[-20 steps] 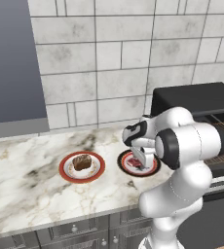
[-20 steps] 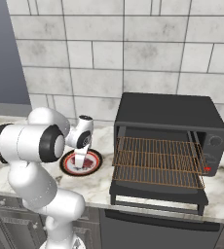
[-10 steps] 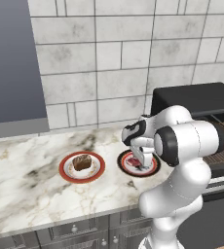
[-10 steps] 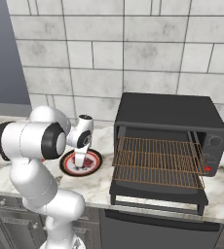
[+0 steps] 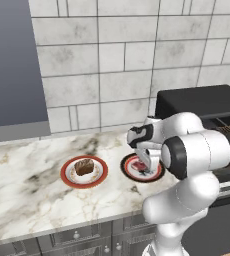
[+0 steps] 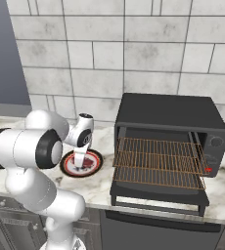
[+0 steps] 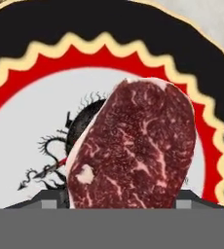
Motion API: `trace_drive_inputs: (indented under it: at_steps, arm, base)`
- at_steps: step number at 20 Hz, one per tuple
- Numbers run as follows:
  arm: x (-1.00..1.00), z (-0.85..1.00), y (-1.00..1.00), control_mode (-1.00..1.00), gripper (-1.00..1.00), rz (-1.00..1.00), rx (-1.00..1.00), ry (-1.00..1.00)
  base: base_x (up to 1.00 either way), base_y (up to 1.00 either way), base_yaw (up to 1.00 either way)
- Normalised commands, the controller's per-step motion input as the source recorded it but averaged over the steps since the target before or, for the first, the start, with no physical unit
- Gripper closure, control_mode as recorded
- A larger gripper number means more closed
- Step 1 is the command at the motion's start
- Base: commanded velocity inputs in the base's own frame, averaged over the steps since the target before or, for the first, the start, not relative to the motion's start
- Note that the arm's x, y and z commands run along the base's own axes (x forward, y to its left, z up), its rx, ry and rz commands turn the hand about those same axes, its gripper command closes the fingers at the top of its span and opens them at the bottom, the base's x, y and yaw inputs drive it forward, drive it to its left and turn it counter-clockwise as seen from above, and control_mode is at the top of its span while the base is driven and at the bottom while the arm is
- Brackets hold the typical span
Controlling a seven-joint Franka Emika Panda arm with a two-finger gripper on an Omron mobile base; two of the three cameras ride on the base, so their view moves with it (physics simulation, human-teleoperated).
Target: Open the toaster oven door. Place the bread on the bottom rack in the toaster oven and place the steak on the top rack.
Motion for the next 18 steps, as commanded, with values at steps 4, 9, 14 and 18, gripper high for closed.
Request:
trace_drive_inputs:
  at_steps: [4,9,14,18]
  arm:
    - [-0.24,0.49,-0.03,-1.0,1.0,0.0,0.0,0.13]
    - [-0.3,0.56,-0.14,-1.0,1.0,0.0,0.01,0.03]
    - [-0.54,0.47,-0.32,-1.0,1.0,0.0,0.09,0.0]
    - [-0.55,0.49,-0.34,-1.0,1.0,0.0,0.06,-0.02]
  base:
    - [0.0,0.0,0.0]
    - [0.0,0.0,0.0]
    - [0.0,0.0,0.0]
    - [0.0,0.0,0.0]
